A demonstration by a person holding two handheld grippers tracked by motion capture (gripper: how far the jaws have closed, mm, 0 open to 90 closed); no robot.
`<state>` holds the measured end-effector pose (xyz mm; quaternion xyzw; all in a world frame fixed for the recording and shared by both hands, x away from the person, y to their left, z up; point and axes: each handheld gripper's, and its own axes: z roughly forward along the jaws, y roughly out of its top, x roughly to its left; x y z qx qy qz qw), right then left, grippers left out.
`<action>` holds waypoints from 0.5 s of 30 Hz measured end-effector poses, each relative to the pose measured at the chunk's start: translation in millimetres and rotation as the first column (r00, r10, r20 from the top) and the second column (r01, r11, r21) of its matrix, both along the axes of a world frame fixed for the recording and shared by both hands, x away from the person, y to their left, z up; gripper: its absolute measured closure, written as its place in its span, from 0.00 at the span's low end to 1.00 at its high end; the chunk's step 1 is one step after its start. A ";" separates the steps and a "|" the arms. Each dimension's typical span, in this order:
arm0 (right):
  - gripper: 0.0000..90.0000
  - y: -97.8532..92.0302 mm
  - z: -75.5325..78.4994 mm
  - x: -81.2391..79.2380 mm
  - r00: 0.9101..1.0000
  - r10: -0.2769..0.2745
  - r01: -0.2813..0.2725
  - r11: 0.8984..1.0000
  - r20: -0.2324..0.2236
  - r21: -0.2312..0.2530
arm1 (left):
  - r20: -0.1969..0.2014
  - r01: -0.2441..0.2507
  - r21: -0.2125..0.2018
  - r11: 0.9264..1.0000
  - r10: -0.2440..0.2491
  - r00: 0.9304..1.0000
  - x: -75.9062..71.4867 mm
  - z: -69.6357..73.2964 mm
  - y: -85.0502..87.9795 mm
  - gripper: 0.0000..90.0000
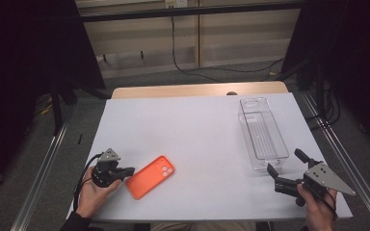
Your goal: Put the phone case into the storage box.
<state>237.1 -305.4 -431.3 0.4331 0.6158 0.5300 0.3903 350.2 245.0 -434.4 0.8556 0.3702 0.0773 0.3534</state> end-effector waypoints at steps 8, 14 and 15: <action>0.00 0.2 0.0 0.3 1.000 0.003 -0.003 1.000 0.002 0.000 | -0.003 0.006 -0.010 1.000 -0.006 1.000 -5.5 -0.4 0.9 1.00; 0.00 0.1 -0.1 0.3 1.000 0.003 -0.003 1.000 0.003 -0.001 | 0.004 -0.013 -0.007 1.000 0.013 1.000 -4.5 -1.0 3.1 1.00; 0.00 0.2 0.0 0.2 1.000 0.002 -0.002 1.000 0.001 0.000 | 0.008 -0.024 -0.020 1.000 0.025 1.000 -4.6 -0.5 3.8 1.00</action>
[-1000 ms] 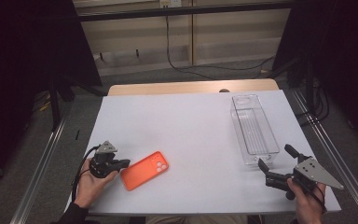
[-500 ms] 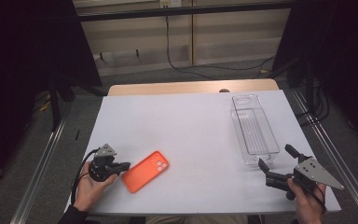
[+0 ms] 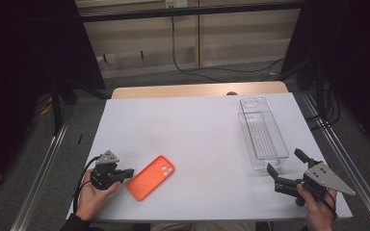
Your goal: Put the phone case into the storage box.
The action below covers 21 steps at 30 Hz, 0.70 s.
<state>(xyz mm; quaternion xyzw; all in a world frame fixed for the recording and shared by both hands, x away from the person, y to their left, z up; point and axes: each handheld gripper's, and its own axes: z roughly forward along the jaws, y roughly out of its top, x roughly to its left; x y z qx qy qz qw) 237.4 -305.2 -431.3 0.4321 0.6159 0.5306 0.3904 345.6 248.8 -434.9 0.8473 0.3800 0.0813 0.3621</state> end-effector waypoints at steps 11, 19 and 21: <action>0.00 0.1 0.1 0.0 1.000 0.004 -0.004 1.000 0.003 -0.001 | 0.095 -0.053 -0.053 0.997 0.058 0.994 -3.5 10.8 7.7 0.83; 0.00 0.1 0.0 0.1 1.000 0.005 -0.005 1.000 0.002 -0.001 | 0.154 -0.099 -0.069 0.993 0.109 0.982 -8.8 18.7 4.2 0.40; 0.00 0.7 -0.1 -0.1 1.000 0.006 -0.006 1.000 -0.001 -0.001 | 0.151 -0.089 -0.086 0.992 0.101 0.983 -9.3 20.1 3.5 0.32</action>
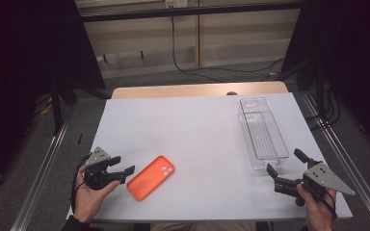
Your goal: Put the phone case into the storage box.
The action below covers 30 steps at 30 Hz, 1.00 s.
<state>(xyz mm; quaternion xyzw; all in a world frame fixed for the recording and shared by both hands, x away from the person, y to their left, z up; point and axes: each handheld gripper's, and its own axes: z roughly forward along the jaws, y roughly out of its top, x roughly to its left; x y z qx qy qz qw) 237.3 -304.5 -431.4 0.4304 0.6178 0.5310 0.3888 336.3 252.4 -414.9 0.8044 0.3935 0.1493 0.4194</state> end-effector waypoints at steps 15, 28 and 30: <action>0.00 -0.1 0.3 -0.2 1.000 0.001 -0.001 1.000 0.002 0.000 | 0.033 0.070 0.041 0.997 -0.071 0.997 -12.1 5.0 -19.4 0.08; 0.00 0.4 0.0 0.5 1.000 0.001 -0.001 1.000 0.001 -0.001 | -0.085 0.188 0.033 0.982 -0.184 0.979 0.7 2.2 -36.0 0.08; 0.00 0.4 -0.1 0.6 1.000 0.003 -0.003 1.000 0.002 -0.002 | -0.100 0.211 0.051 0.976 -0.205 0.974 4.3 1.1 -38.6 0.08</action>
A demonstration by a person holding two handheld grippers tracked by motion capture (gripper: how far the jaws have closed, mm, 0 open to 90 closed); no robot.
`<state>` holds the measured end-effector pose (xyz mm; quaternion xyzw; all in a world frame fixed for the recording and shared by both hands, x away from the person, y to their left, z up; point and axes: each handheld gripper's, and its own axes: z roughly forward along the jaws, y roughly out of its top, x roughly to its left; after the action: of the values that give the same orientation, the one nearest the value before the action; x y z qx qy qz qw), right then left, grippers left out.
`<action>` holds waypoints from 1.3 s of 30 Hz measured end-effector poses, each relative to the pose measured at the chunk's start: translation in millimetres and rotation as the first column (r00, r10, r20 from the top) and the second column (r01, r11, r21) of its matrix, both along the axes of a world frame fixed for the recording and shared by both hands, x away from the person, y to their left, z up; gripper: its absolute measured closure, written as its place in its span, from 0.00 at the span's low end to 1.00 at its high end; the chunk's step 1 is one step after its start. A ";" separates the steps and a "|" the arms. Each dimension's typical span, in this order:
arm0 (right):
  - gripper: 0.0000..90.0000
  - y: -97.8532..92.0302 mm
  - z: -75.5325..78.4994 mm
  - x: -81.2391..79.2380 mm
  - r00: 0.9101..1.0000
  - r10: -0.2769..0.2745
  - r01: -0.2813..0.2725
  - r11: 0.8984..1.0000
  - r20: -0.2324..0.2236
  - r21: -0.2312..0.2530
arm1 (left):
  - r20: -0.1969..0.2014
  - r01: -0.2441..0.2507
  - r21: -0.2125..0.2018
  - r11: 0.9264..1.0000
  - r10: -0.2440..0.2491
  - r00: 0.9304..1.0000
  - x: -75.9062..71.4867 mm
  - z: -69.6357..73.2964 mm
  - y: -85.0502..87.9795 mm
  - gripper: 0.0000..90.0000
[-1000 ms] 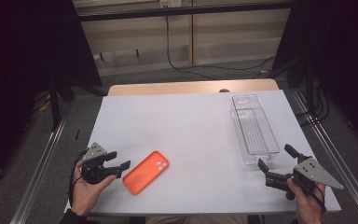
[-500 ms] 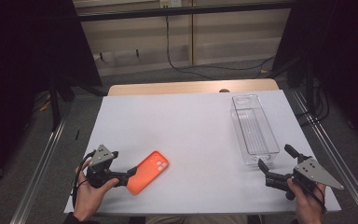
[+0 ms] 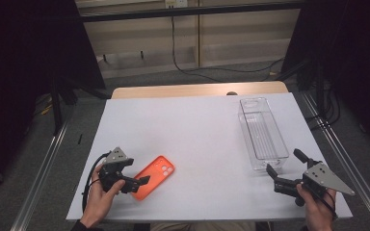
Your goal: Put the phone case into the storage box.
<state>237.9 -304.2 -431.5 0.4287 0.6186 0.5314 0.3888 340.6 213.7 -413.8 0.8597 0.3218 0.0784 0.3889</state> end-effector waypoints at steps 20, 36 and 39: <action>0.00 -0.6 0.3 0.1 1.000 0.001 -0.001 1.000 0.000 0.000 | -0.161 0.118 0.086 0.989 -0.103 0.982 26.8 -5.8 -24.9 0.07; 0.00 -0.2 -0.2 0.8 1.000 0.005 -0.005 1.000 -0.002 -0.001 | -0.183 0.156 0.156 0.975 -0.127 0.975 31.7 -14.9 -48.0 0.06; 0.00 -0.3 -0.1 0.7 1.000 0.005 -0.005 1.000 -0.002 -0.002 | -0.177 0.143 0.193 0.971 -0.109 0.978 29.0 -19.5 -53.1 0.06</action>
<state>238.5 -304.5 -431.6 0.4274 0.6204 0.5313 0.3874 369.6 160.6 -433.3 0.9174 0.2876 0.0148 0.2746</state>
